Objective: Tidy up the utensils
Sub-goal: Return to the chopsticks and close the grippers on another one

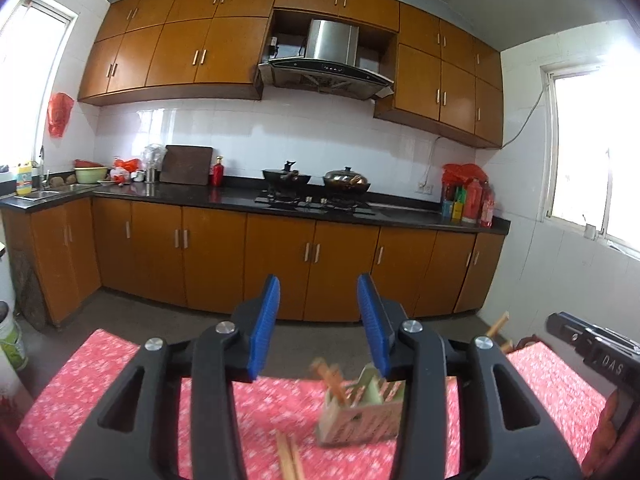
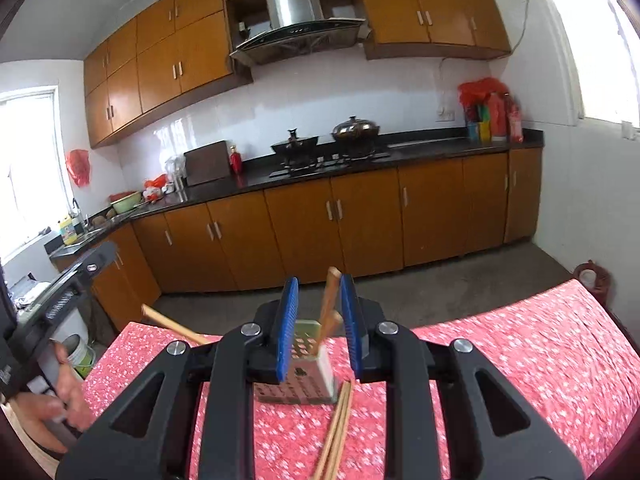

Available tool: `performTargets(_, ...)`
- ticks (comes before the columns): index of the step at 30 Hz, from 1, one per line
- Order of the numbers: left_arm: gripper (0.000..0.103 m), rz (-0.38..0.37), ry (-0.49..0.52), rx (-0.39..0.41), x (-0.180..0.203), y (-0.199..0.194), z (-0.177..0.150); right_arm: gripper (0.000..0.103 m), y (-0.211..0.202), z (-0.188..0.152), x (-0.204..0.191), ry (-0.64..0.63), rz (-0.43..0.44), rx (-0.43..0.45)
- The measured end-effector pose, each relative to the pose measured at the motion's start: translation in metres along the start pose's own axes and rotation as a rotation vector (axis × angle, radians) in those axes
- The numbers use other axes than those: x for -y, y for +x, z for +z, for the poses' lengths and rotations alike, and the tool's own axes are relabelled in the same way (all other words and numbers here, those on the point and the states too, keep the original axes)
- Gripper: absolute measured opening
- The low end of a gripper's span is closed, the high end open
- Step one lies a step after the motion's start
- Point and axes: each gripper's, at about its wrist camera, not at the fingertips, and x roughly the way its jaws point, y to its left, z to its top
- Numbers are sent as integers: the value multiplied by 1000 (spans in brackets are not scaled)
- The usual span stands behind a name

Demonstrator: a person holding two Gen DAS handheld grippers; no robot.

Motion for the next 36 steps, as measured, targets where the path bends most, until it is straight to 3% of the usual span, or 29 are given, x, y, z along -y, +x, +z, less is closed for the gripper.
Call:
performTargets(3, 46, 31, 8, -40, -14, -16, -19, 23, 5, -29, 11, -3, -39, -72)
performTargets(6, 47, 71, 4, -130, -32, -21, -53, 23, 32, -75, 25, 12, -77, -219)
performTargets(10, 47, 107, -11, -308, -57, -11, -113, 23, 67, -137, 31, 42, -75, -407)
performTargets(13, 46, 117, -29, -410, -67, -7, -148, 18, 82, -170, 24, 49, -38, -498)
performTargets(20, 46, 101, -43, -489, -71, -10, -188, 17, 96, -197, 4, 23, -10, -571)
performTargets(25, 46, 87, -46, -512, -64, -8, -195, 15, 101, -206, 3, 1, -30, -579)
performTargets(32, 46, 57, -45, -547, -56, -1, -203, 9, 100, -209, 5, -58, -112, -554)
performTargets(36, 41, 22, -42, -578, -47, 5, -211, 8, 95, -208, 25, 23, -181, -518)
